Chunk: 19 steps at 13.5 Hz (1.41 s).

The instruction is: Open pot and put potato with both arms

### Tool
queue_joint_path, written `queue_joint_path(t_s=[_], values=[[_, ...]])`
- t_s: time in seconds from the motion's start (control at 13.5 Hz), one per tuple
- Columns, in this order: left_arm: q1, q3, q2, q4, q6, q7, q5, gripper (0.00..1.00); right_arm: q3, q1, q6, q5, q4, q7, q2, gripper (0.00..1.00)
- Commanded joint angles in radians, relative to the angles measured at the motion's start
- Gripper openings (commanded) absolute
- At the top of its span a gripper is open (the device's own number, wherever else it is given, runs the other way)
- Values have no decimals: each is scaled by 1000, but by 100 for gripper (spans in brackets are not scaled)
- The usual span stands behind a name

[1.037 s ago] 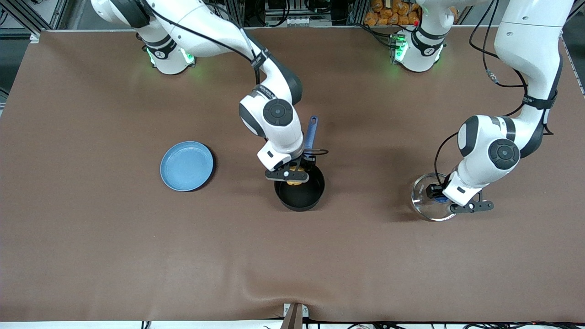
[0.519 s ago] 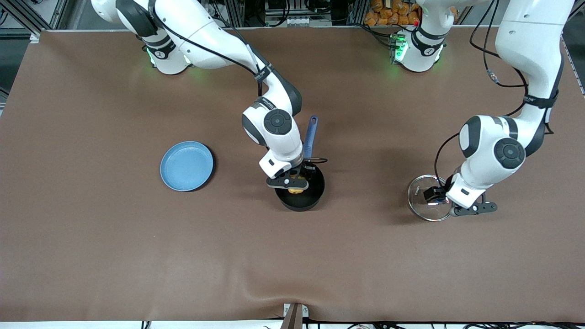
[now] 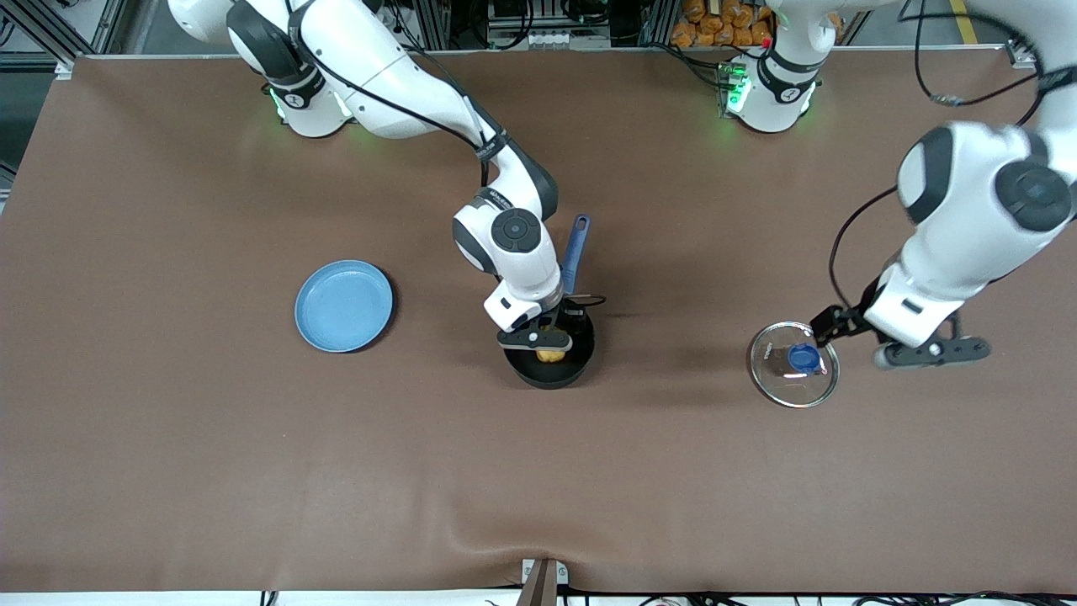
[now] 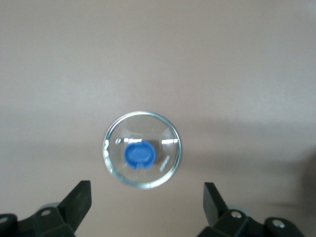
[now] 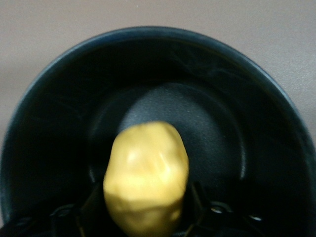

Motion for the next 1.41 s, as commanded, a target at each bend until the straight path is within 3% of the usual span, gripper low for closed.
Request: queue_joint_path(t_s=[0.0,0.22,0.37,0.81,0.96,1.11,1.33], values=[[0,-8,2,166,-212,10,-20,100,-13,9,-8,-20,28,19,11,100],[2,-19,0,311,-405,14,-27,100,-13,2,-42,-6,23,11,-50,100],[5,-19,-6,366,-502,16,-49,100,-11,-5,-185,-6,29,13,-120,100],[6,-13,-127,374,-594,16,-64,100,6,-73,-616,-5,23,-4,-430,100],[8,-8,-161,373,-621,16,-101,100,53,-154,-754,-5,22,-31,-536,100],[8,1,-189,373,-650,16,-131,100,62,-240,-867,-5,5,-179,-643,100],[10,7,-210,365,-679,48,-119,100,90,-410,-962,-3,-49,-362,-781,100]])
